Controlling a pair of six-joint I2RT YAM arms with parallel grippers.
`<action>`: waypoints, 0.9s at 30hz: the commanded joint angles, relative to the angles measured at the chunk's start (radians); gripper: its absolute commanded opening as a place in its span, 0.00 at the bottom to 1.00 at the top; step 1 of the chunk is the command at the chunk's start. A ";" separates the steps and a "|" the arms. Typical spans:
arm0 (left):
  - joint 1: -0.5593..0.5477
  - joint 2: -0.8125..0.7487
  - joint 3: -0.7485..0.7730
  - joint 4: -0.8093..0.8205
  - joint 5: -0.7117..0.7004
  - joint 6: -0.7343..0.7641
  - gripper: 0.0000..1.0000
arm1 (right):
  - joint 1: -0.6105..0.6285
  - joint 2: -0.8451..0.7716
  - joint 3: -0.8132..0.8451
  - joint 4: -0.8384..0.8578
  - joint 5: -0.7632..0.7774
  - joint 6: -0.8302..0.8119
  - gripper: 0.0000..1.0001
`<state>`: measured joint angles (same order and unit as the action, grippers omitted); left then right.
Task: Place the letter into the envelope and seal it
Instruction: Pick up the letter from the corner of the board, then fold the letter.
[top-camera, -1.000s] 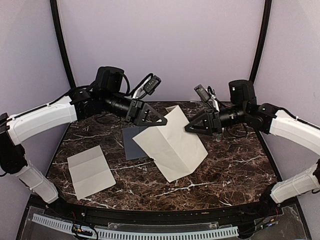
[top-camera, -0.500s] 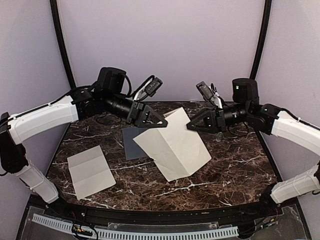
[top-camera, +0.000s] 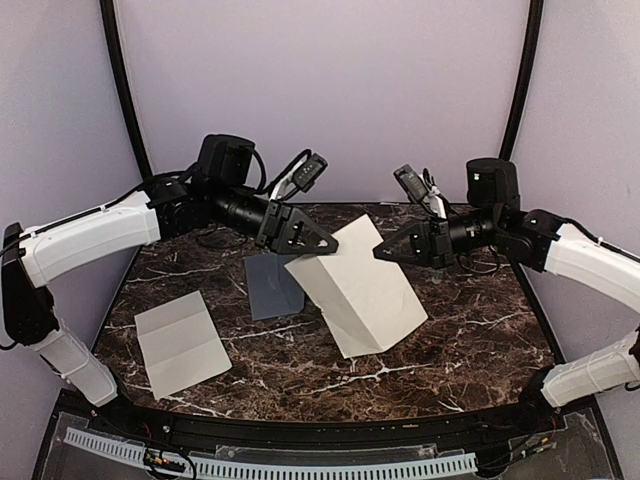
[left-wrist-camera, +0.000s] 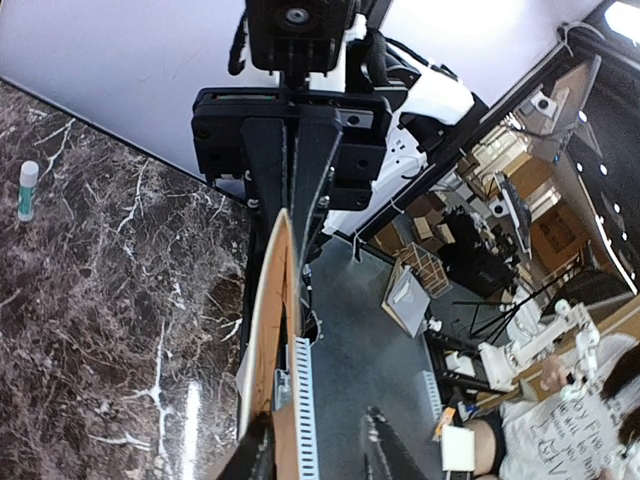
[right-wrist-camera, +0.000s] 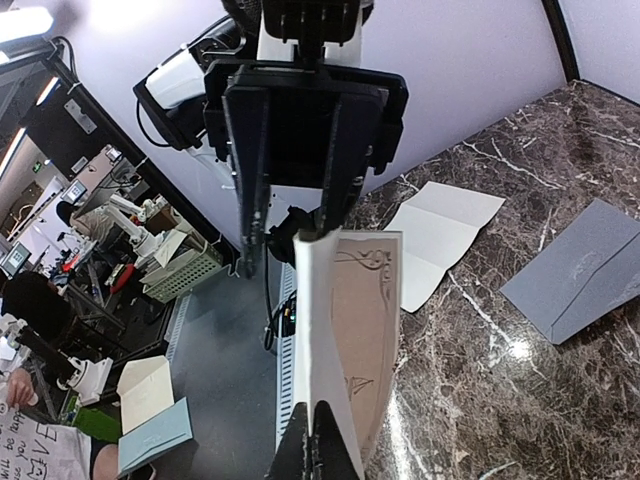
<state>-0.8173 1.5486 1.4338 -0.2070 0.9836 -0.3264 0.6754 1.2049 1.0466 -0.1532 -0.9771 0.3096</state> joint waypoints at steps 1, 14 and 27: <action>-0.003 -0.019 0.046 -0.054 -0.036 0.056 0.46 | 0.007 -0.009 -0.006 0.007 0.021 -0.014 0.00; -0.015 0.050 0.176 -0.230 -0.155 0.149 0.85 | 0.012 0.006 0.012 -0.055 -0.013 -0.052 0.00; -0.078 0.157 0.273 -0.201 -0.076 0.138 0.76 | 0.036 -0.008 -0.021 -0.064 -0.017 -0.074 0.00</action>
<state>-0.8829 1.7027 1.6726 -0.4068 0.8543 -0.1997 0.6994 1.2079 1.0317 -0.2237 -0.9749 0.2611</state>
